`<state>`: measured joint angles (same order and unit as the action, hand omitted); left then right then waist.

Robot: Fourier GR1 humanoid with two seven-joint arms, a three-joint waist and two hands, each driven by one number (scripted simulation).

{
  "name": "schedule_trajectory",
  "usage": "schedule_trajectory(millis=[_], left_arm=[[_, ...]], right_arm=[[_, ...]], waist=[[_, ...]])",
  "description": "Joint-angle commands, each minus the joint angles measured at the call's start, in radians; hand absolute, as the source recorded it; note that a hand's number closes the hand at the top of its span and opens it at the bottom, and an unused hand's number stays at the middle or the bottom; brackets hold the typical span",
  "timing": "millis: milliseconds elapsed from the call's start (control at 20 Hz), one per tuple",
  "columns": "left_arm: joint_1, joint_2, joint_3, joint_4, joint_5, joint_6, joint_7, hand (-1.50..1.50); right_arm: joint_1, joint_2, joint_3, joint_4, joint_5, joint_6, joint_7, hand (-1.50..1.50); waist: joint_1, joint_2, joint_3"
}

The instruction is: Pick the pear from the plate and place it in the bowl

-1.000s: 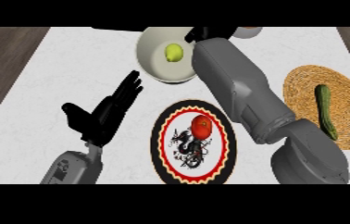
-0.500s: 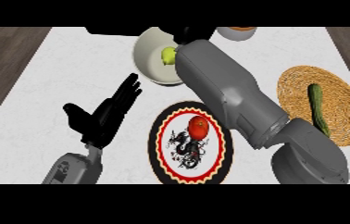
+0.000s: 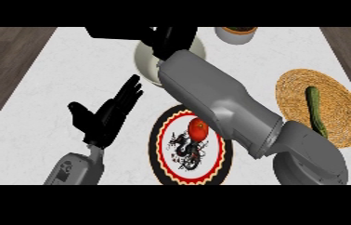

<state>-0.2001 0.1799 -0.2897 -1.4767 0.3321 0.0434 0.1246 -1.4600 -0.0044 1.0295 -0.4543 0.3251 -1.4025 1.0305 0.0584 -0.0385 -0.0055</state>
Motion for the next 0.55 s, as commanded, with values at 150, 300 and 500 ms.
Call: schedule_trajectory(millis=[150, 300, 500], left_arm=[[-0.011, 0.003, 0.000, 0.011, 0.000, -0.010, 0.006, 0.00], [-0.005, -0.008, -0.012, 0.019, 0.003, -0.017, 0.003, 0.00], [-0.024, -0.013, -0.024, 0.019, -0.001, -0.030, 0.001, 0.00]], right_arm=[[0.062, 0.004, 0.076, -0.110, 0.030, -0.061, 0.062, 1.50], [0.102, 0.004, 0.088, -0.154, 0.022, -0.066, 0.089, 1.50], [0.186, 0.004, 0.122, -0.229, 0.006, -0.067, 0.123, 1.50]], waist=[[0.030, -0.011, -0.004], [0.047, -0.008, -0.005], [0.076, 0.006, -0.005]])
